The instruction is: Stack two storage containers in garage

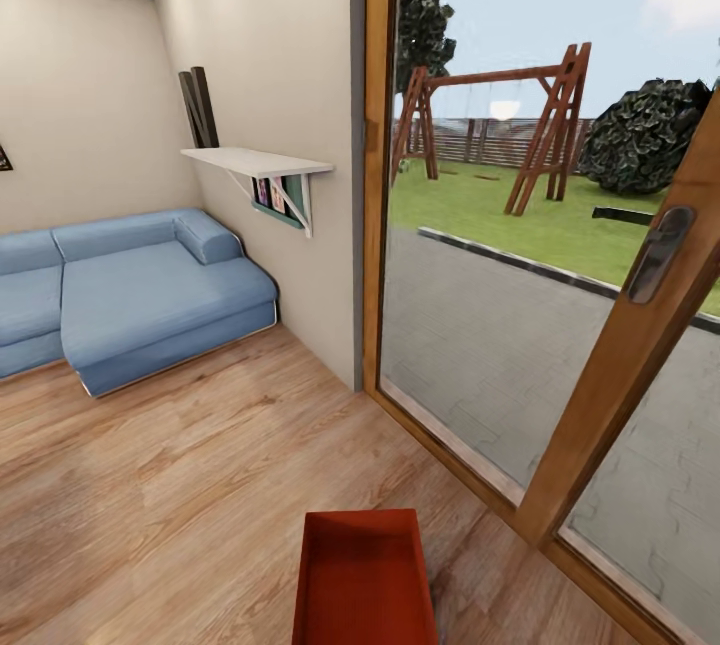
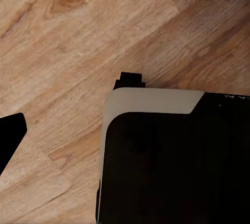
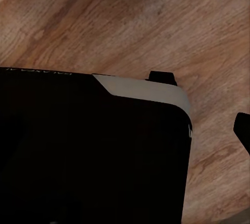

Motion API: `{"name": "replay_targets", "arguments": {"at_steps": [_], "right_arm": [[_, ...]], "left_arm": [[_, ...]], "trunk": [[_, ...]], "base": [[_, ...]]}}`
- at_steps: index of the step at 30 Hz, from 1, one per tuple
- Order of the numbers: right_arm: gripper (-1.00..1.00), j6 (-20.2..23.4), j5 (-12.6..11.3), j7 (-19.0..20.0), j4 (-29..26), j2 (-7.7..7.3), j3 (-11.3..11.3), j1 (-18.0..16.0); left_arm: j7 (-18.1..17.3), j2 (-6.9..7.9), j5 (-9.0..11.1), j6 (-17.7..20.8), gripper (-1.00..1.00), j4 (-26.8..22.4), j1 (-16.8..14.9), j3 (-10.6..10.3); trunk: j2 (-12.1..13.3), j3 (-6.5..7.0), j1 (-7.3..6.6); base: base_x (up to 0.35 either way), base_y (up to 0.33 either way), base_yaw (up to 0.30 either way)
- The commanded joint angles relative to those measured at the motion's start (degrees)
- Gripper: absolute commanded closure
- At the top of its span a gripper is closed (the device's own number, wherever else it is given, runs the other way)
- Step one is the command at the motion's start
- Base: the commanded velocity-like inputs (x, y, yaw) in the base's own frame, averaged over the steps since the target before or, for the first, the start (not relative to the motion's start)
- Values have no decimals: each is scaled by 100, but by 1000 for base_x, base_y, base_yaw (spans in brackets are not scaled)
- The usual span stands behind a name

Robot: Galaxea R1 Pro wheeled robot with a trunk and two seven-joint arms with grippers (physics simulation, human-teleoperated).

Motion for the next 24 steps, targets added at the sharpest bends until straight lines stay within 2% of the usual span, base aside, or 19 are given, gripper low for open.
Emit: {"name": "replay_targets", "arguments": {"at_steps": [1, 8, 24], "right_arm": [[-100, -26, -45, -10, 12, 4, 48, -6], [-100, -15, -53, -10, 13, 6, 48, -6], [-100, -18, -53, -10, 14, 4, 48, -6]], "left_arm": [[8, 0, 36, 21, -100, -3, -3, 13], [8, 0, 36, 21, -100, -3, -3, 13], [8, 0, 36, 22, -100, -3, -3, 7]], "trunk": [[-4, -6, 0], [-4, -15, 0], [-4, -157, 0]], "base": [[0, 0, 0], [0, 0, 0], [0, 0, 0]]}}
